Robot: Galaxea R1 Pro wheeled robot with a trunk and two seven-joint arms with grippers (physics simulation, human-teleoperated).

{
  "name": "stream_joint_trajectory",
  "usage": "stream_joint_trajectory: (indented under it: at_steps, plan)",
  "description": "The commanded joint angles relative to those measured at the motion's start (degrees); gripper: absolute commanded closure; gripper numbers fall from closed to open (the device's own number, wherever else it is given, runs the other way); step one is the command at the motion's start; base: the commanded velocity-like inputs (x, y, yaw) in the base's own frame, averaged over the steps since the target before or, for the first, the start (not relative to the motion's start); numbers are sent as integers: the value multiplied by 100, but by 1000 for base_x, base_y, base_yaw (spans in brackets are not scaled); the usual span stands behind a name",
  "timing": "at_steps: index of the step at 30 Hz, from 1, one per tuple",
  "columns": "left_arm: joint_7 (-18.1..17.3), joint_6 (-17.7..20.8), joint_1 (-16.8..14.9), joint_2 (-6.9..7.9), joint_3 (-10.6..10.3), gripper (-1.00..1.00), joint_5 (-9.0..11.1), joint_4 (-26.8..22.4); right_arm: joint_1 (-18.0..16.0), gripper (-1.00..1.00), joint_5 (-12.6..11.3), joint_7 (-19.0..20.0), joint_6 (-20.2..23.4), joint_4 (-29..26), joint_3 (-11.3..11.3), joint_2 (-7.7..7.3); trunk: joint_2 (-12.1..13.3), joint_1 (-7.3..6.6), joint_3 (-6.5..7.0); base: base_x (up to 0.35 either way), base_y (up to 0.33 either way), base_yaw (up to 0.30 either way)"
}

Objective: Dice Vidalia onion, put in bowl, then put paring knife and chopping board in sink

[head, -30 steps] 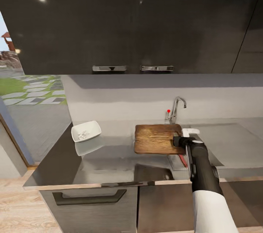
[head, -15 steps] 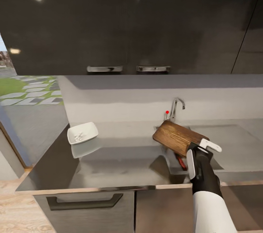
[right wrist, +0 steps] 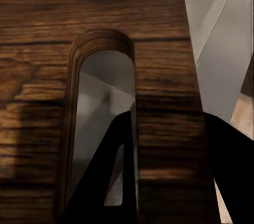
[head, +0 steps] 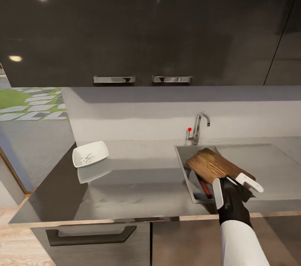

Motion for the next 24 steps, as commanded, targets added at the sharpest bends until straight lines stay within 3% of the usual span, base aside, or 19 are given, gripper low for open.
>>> stream_joint_trajectory:
  at_steps: [1,6,12,14,17,24]
  plan:
    - [15,-5,2,-1,-16,-100,18,-12,-6,100,-66,-46,3,2,16,4,-13,4,-12,0,0,0]
    - [15,-5,2,-1,-16,-100,18,-12,-28,100,-331,-119,-28,18,252,4,-13,4,-12,0,0,0]
    - [15,-5,2,-1,-16,-100,18,-7,-617,100,-461,-798,-29,137,340,4,-13,4,-12,0,0,0]
    - [11,-5,2,-1,-16,-100,18,-4,-995,100,-514,-956,-85,541,357,4,-13,4,-12,0,0,0]
    - [9,-5,2,-5,-16,-100,18,-3,-1273,100,-546,-1046,-465,1075,358,4,-13,4,-12,0,0,0]
    - [11,-5,2,-9,-16,-100,18,-3,-1348,100,-561,-1309,-1150,1818,353,4,-13,4,-12,0,0,0]
